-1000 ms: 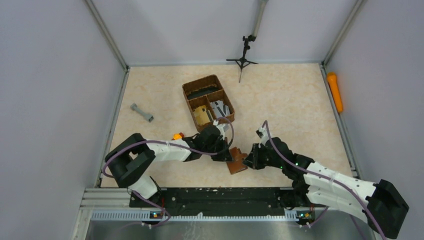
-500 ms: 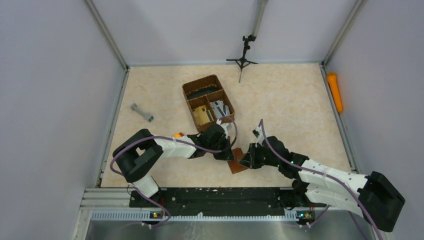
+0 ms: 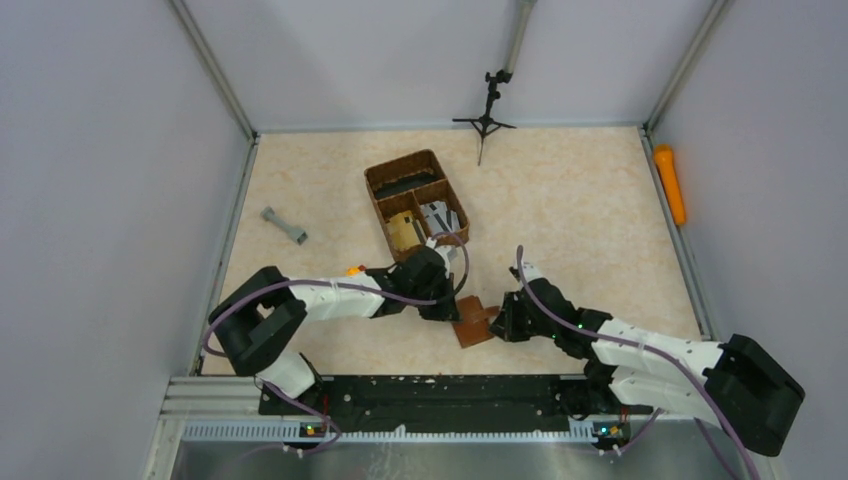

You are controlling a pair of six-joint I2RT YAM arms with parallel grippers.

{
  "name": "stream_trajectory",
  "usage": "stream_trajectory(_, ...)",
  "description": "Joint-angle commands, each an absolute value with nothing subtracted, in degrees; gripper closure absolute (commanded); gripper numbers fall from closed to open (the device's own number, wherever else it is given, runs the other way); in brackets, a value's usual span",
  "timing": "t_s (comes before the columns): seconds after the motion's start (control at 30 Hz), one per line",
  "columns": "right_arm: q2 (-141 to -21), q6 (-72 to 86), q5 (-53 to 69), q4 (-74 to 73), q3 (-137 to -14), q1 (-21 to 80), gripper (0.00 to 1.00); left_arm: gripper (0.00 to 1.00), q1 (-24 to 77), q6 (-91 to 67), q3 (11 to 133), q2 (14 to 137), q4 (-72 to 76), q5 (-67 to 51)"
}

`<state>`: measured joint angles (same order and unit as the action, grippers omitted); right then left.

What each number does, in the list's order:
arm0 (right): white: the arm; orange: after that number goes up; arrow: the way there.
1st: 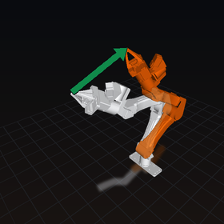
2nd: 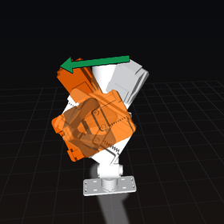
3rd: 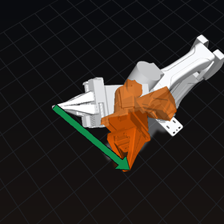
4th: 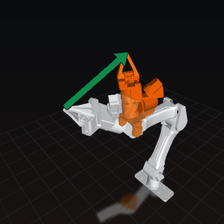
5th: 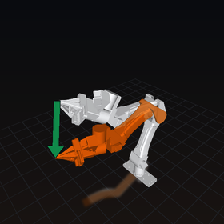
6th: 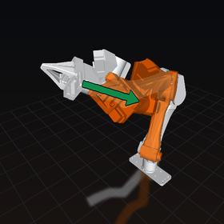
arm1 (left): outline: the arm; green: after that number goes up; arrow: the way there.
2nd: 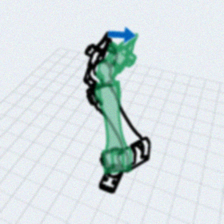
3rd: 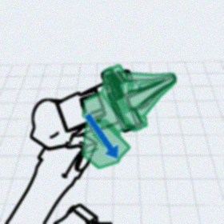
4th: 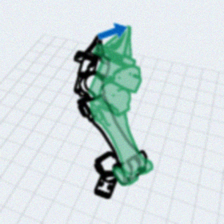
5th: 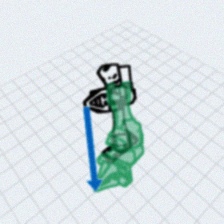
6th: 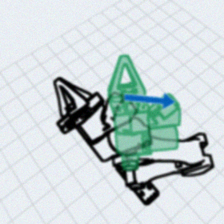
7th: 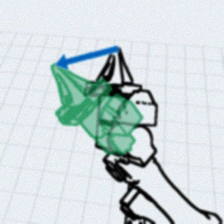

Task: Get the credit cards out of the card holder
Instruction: Close the card holder at the center of the board.

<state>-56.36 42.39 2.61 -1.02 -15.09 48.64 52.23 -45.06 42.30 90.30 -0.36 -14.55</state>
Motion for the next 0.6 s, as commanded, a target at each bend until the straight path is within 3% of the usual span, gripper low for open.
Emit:
stream_trajectory(0.0, -54.23, 39.82, 4.93, -2.14, -19.33, 49.04, 1.0, 1.0, 52.38, -43.21, 43.51, 85.18, -4.81, -12.22)
stream_trajectory(0.23, -52.98, 39.46, 12.42, -0.53, -22.79, 49.7, 1.0, 1.0, 52.3, -42.2, 44.86, 84.95, -6.33, -9.93)
stream_trajectory(0.57, -61.65, 41.83, 14.63, 10.04, -21.41, 51.93, 1.0, 1.0, 52.29, -41.82, 47.69, 92.97, -4.9, -10.11)
